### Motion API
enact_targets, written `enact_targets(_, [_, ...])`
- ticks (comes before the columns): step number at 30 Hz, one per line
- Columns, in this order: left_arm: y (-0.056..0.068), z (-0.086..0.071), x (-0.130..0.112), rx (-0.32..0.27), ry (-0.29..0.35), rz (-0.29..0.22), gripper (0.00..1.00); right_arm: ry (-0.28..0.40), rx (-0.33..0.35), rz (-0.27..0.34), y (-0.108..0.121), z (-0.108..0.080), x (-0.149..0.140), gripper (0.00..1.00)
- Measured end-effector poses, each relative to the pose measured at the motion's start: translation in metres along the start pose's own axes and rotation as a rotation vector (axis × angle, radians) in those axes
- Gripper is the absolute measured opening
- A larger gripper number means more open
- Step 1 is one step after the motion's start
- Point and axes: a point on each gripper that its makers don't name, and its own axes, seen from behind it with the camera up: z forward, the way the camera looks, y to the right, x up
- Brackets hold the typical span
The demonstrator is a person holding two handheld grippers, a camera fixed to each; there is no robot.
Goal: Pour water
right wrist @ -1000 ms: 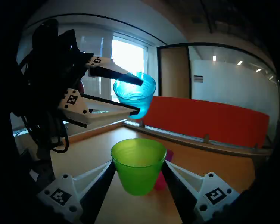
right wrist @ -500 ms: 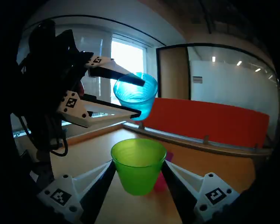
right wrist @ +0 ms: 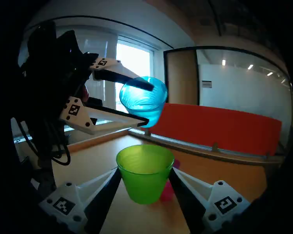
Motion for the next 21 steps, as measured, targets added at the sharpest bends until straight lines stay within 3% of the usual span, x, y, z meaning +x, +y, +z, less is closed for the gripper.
enact_targets(21, [0.0014,0.0046,0.0074,0.004,0.005,0.070,0.84,0.009,-0.005,-0.007,0.0022,0.0004,-0.0003,0.87])
